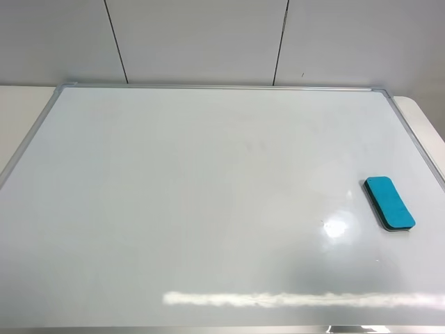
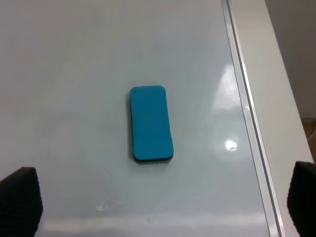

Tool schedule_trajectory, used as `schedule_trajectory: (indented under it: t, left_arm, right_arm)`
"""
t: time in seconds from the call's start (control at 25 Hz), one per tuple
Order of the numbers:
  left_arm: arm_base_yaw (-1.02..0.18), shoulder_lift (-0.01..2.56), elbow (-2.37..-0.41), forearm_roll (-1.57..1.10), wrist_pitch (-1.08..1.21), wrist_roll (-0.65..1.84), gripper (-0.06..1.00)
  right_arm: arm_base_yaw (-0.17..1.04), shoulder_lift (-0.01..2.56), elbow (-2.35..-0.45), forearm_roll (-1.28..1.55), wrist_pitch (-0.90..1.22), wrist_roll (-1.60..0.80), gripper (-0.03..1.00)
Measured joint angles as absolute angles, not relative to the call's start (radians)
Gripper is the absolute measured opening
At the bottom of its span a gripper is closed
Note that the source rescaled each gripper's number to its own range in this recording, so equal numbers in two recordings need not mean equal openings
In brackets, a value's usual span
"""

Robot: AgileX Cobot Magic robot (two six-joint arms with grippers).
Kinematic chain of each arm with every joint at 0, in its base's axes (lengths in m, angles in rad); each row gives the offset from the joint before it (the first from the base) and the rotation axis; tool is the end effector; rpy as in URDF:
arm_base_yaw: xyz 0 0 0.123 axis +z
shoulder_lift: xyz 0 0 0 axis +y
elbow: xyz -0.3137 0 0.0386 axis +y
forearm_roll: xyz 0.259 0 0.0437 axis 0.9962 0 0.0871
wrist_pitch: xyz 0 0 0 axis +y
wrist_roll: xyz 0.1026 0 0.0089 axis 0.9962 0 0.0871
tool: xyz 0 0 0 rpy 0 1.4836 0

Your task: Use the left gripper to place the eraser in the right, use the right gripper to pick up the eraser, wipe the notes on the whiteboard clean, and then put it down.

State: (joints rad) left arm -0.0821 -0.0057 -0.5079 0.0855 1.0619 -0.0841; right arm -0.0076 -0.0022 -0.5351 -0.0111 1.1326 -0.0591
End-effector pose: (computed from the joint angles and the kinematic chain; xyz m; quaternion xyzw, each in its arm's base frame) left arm -0.0171 0.0091 0.2795 -0.0028 0.8492 -0.0011 0.5281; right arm -0.0237 -0.0009 0.2809 -0.0217 0.8618 -0.0224 0.5062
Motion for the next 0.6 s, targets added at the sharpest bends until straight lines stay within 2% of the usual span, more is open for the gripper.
schedule_trajectory:
  t: [0.6]
  left_arm:
    - [-0.082,-0.006,-0.508,0.086,1.062,-0.084,1.00]
  right_arm:
    - [-0.004,-0.002,-0.535,-0.012,1.133,-0.044,1.00]
